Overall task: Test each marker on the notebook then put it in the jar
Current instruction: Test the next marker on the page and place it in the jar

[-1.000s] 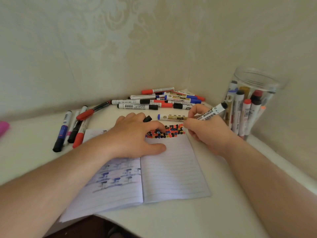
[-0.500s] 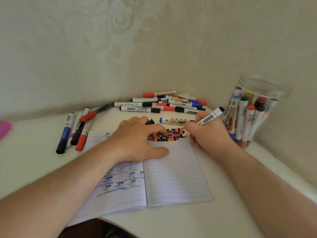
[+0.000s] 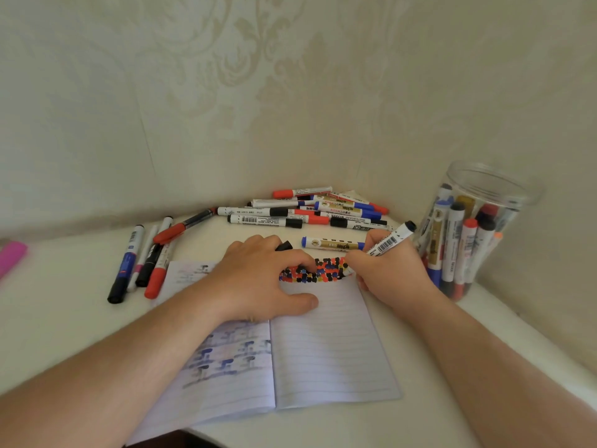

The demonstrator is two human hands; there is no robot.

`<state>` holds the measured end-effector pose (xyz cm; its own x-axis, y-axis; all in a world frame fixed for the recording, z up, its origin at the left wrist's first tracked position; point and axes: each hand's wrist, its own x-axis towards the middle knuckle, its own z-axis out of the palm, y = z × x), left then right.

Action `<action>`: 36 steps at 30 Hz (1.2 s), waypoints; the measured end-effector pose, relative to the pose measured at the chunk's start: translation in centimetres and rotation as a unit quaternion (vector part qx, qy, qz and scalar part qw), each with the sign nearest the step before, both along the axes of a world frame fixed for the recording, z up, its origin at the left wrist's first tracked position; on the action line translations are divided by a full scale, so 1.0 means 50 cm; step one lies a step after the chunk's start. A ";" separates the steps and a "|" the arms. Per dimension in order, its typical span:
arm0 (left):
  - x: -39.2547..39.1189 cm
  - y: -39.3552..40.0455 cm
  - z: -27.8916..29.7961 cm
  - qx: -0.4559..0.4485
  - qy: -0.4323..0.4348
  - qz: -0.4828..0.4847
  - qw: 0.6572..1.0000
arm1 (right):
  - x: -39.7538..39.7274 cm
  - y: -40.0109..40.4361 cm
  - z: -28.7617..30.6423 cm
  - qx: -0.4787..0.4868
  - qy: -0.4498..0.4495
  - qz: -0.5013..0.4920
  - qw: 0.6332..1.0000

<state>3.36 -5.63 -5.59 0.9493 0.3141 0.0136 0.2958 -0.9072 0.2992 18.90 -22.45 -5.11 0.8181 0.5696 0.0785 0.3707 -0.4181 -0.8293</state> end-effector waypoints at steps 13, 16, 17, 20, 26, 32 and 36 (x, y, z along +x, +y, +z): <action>0.000 0.000 0.002 0.005 0.005 -0.001 1.000 | 0.001 0.001 0.001 0.007 -0.005 -0.001 1.000; 0.000 -0.003 0.006 0.007 0.006 -0.001 1.000 | -0.004 0.000 0.004 -0.002 -0.009 0.001 1.000; 0.000 -0.004 0.006 0.008 0.005 -0.001 1.000 | -0.005 0.001 0.004 -0.006 -0.017 0.003 1.000; -0.002 -0.004 0.006 0.008 0.003 0.000 1.000 | -0.004 0.002 0.004 -0.001 -0.007 0.017 1.000; -0.002 -0.004 0.007 0.008 0.010 -0.003 1.000 | -0.001 0.000 0.003 0.010 0.018 -0.004 1.000; -0.005 -0.006 0.008 0.012 0.007 -0.006 1.000 | -0.002 0.004 0.004 -0.009 0.005 0.005 1.000; -0.011 0.000 -0.002 -0.040 -0.076 -0.002 0.996 | -0.008 0.001 0.010 0.045 -0.012 0.008 0.999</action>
